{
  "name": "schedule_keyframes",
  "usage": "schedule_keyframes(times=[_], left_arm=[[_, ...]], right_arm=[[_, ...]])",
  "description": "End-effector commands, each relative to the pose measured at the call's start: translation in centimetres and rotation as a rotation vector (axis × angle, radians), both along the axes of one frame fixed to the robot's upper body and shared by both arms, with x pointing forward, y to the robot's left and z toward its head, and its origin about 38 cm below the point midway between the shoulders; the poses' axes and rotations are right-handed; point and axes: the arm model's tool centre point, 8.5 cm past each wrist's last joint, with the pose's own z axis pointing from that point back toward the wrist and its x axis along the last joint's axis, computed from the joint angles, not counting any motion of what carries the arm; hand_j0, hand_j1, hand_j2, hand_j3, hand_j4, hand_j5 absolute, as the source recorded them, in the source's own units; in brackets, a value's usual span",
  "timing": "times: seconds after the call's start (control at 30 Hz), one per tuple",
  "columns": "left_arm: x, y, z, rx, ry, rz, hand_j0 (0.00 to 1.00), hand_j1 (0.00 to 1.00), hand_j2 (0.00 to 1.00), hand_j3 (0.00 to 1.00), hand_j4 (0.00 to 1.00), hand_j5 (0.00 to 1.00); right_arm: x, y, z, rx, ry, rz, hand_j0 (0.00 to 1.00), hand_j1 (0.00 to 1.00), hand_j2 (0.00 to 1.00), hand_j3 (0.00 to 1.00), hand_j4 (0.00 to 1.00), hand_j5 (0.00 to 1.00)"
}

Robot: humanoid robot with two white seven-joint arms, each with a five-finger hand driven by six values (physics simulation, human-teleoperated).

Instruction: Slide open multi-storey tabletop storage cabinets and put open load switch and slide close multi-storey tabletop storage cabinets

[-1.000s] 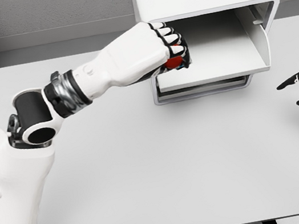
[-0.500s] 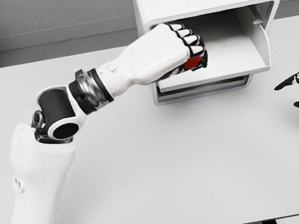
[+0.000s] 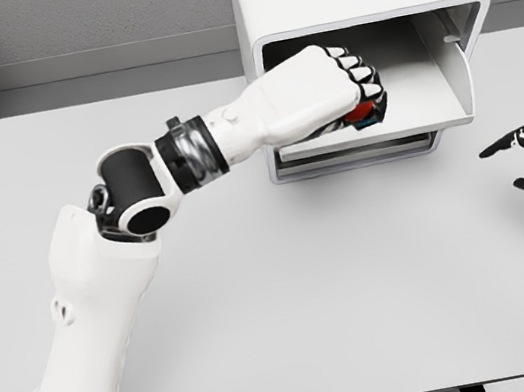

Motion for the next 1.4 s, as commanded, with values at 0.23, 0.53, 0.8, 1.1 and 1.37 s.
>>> schedule_keyframes(times=[0.23,0.53,0.8,1.1,1.37], left_arm=[[1.0,-0.1,-1.0,0.038,0.02,0.028,0.44,0.44,0.44,0.44,0.44,0.44],[1.4,-0.4,-1.2,0.054,0.028,0.023,0.47,0.47,0.47,0.47,0.47,0.47],[1.9,-0.3,-1.8,0.065,0.05,0.031,0.53,0.53,0.53,0.53,0.53,0.53],[2.2,-0.2,-2.1,0.078,0.053,0.044,0.57,0.57,0.57,0.57,0.57,0.57],[2.2,-0.1,-1.8,0.071,0.048,0.046,0.69,0.69,0.69,0.69,0.69,0.69]], right_arm=[[0.0,0.0,0.1,0.008,-0.002,0.0,0.7,0.7,0.7,0.7,0.7,0.7],[0.0,0.0,0.1,0.007,-0.001,-0.002,0.7,0.7,0.7,0.7,0.7,0.7],[0.0,0.0,0.1,0.009,-0.001,-0.002,0.7,0.7,0.7,0.7,0.7,0.7],[0.0,-0.1,0.1,0.006,-0.001,-0.002,0.7,0.7,0.7,0.7,0.7,0.7],[0.0,0.4,0.2,0.016,-0.01,0.005,0.7,0.7,0.7,0.7,0.7,0.7]])
